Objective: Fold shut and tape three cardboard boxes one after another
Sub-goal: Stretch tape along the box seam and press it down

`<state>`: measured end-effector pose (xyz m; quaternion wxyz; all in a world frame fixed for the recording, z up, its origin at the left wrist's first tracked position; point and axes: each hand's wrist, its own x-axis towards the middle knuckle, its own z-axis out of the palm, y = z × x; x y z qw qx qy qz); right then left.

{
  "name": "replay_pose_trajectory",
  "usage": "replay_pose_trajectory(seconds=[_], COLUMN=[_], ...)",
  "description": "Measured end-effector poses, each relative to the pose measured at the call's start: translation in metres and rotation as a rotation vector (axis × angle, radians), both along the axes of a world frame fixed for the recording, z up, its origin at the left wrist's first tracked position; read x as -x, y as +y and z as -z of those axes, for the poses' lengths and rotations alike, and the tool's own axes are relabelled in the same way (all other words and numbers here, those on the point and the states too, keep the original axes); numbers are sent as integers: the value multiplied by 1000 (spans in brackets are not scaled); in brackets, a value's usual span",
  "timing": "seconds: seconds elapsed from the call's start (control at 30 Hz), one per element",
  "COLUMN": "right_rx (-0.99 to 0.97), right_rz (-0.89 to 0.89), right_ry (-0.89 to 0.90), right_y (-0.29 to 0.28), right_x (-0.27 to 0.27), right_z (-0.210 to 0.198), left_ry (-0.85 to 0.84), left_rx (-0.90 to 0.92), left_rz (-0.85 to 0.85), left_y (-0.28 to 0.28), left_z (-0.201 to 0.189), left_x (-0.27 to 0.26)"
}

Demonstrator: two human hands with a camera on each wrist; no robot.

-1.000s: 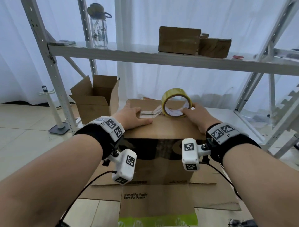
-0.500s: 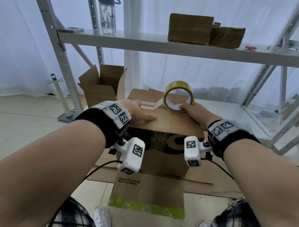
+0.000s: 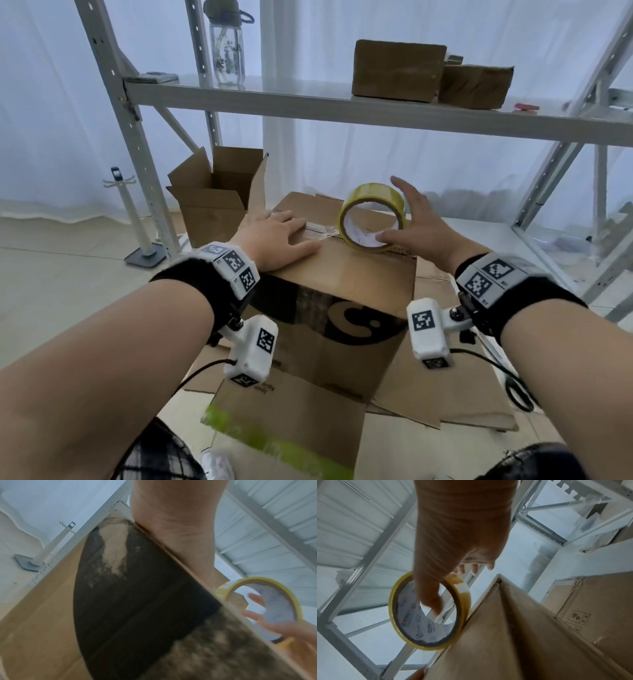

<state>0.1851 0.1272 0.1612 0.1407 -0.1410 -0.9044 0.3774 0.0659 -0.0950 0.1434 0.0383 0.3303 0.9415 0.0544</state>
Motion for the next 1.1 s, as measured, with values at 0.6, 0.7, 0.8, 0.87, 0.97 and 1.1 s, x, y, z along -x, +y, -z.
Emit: replay_pose_trajectory(seconds=[0.6, 0.7, 0.8, 0.87, 0.97, 1.1], right_rx=[349, 247, 320, 378, 508, 586], right_rz=[127, 25, 42, 106, 169, 186], right_ry=[-124, -209, -145, -81, -49, -83], right_y=[29, 33, 38, 32, 27, 16], right_x=[38, 47, 54, 53, 50, 44], right_z=[7, 7, 20, 23, 22, 16], left_ry=[10, 7, 22, 10, 11, -7], left_rx=[-38, -70, -90, -132, -155, -160], left_rz=[76, 67, 56, 44, 40, 26], left_y=[17, 20, 22, 22, 21, 20], left_z=[4, 6, 12, 14, 11, 5], left_x=[-22, -22, -23, -24, -27, -34])
